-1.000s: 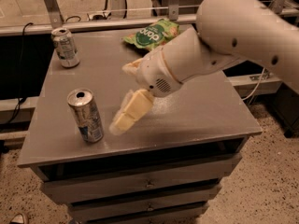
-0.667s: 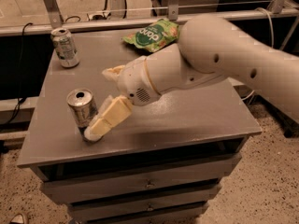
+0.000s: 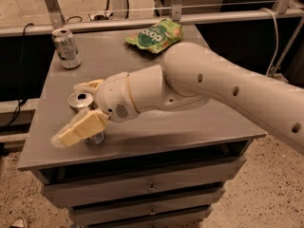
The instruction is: Move redbull can near green rice chip bag
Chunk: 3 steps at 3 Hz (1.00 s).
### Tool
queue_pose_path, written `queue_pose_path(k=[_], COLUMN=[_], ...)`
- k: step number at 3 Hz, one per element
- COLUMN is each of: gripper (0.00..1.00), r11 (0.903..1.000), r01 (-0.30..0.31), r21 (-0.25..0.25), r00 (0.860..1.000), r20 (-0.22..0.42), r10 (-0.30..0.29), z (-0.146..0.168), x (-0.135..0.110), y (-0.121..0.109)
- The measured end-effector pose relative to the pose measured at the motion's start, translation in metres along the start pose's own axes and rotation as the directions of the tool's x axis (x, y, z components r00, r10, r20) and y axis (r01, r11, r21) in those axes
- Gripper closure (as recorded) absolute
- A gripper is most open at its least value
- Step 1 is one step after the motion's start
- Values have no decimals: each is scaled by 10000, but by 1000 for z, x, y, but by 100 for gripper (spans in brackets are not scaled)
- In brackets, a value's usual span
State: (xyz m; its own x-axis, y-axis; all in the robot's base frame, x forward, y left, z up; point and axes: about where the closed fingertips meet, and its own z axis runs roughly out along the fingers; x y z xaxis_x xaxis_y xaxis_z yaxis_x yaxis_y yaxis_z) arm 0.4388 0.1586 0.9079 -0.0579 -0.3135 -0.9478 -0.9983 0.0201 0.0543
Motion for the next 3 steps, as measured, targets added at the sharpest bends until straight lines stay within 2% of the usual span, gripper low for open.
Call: queue_pose_path(k=[1,3], gripper=[41,87], r11=[9998,9995], r01=[-165,-318], r21=[-135,-69], r00=[9995,9989], r20=[275,353], r10=[169,320], z=[11,10], x=[4,9], y=[7,8])
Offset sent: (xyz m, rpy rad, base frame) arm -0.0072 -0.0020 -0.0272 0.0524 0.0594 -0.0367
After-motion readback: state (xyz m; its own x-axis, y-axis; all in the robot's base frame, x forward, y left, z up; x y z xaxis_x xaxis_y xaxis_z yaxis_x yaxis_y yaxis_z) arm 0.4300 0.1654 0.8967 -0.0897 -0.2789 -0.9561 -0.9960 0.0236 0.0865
